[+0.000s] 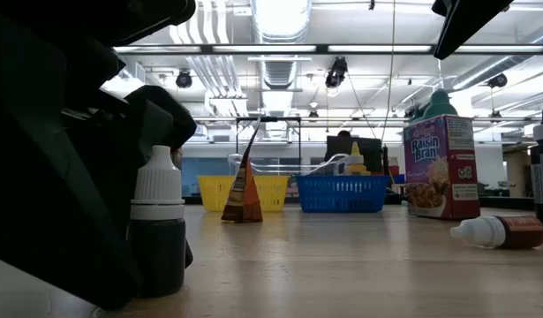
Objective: Pick & Place Kitchen Items
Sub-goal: Put the purple food coloring bottle into the blue bin
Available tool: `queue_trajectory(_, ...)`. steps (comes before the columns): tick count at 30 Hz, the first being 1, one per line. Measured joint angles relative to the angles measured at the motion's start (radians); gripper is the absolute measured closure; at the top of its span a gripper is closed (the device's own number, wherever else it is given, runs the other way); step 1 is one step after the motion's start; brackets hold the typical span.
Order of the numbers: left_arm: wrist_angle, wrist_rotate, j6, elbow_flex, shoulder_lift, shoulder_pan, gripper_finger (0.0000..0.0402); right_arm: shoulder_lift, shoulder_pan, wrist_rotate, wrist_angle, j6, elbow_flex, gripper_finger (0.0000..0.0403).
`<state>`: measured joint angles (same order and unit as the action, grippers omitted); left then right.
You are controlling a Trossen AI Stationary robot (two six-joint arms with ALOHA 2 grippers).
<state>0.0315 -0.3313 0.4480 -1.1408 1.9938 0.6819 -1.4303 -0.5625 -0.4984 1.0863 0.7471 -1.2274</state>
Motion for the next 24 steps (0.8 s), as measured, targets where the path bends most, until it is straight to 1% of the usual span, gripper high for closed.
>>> queue_trajectory(8, 0.004, -0.003, 0.000, 0.000, 0.000, -0.002, 0.0257, 0.000, 0.000, 0.000, 0.000, 0.000, 0.000, 0.0369)
queue_trajectory(18, 0.005, -0.008, 0.000, 0.000, 0.000, -0.007, 0.0278, 0.000, 0.000, 0.000, -0.008, 0.001, 0.001, 0.0348)
queue_trajectory(21, 0.005, -0.008, 0.000, 0.000, 0.000, -0.007, 0.0280, 0.000, 0.000, -0.002, -0.076, -0.018, 0.011, 0.0343)
queue_trajectory(24, 0.005, -0.008, 0.000, 0.000, 0.000, -0.006, 0.0280, 0.000, -0.006, -0.002, -0.198, -0.091, 0.038, 0.0337)
